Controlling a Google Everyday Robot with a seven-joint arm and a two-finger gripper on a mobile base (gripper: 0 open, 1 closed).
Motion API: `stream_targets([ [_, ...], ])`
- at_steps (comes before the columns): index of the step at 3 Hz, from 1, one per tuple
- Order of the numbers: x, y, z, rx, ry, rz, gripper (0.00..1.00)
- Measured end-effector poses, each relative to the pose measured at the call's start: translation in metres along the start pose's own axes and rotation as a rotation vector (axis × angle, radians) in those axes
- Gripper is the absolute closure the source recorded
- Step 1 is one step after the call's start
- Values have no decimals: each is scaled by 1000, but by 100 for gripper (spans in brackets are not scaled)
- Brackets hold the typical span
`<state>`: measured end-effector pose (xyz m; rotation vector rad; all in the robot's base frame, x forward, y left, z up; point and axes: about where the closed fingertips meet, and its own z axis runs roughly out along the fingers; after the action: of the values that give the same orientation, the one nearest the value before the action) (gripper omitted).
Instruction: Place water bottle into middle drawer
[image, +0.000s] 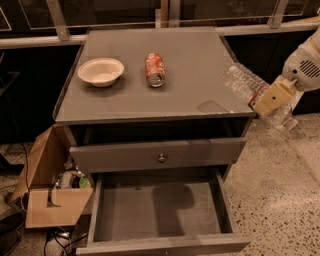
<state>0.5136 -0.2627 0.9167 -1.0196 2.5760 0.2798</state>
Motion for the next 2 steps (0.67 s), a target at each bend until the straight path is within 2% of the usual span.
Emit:
stream_targets([
  [1,12,19,7,-8,-5,-12,100],
  [2,31,52,34,-87,34,-31,100],
])
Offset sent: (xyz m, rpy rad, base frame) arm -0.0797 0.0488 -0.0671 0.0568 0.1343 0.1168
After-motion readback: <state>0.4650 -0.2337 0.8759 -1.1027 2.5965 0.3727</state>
